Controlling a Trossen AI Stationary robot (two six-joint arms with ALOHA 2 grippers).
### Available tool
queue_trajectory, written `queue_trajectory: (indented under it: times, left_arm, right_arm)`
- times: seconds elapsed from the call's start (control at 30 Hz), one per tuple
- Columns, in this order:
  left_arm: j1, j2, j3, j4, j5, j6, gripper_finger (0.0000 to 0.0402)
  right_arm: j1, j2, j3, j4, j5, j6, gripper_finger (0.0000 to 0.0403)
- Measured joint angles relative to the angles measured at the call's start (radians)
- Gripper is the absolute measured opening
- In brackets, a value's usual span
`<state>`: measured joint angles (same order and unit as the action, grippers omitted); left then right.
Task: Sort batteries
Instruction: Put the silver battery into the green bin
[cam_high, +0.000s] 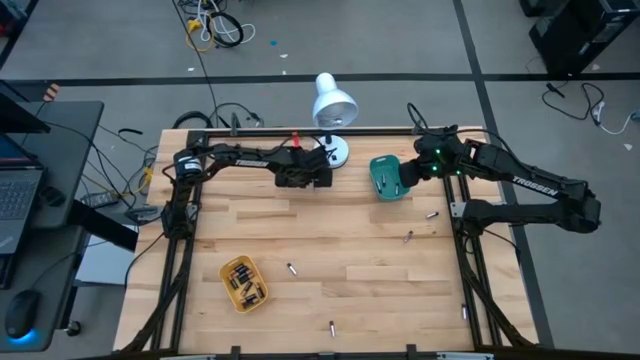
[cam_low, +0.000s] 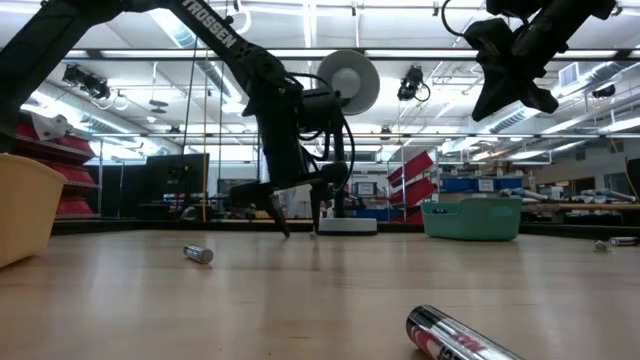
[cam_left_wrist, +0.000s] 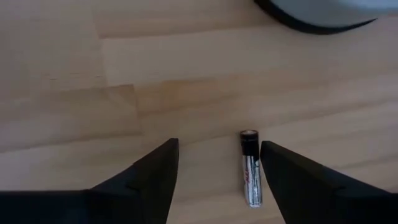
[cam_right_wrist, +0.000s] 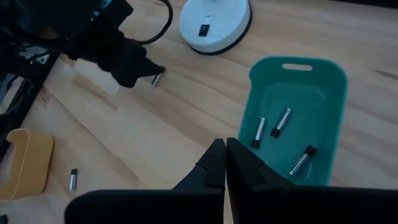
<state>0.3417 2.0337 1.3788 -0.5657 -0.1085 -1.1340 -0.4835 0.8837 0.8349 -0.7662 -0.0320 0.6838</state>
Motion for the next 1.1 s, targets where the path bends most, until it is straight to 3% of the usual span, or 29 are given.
queue_trajectory:
  times: [0.4, 0.63, 0.73, 1.1]
  left_arm:
    - [-0.022, -0.001, -0.016, -0.004, -0.027, 0.000, 0.0195]
    - [-0.029, 0.006, 0.031, -0.005, 0.089, 0.023, 0.0188]
    - [-0.035, 0.006, 0.021, -0.021, 0.124, -0.039, 0.0188]
    - [-0.047, 0.001, -0.007, 0.001, 0.036, -0.127, 0.0188]
  right_arm:
    - [0.000, 0.000, 0.000, 0.000, -0.041, -0.006, 0.0002]
    - [0.000, 0.000, 0.000, 0.001, -0.041, -0.012, 0.0002]
    - [0.000, 0.000, 0.000, 0.001, -0.041, -0.019, 0.0002]
    - [0.000, 0.000, 0.000, 0.001, -0.032, -0.035, 0.0002]
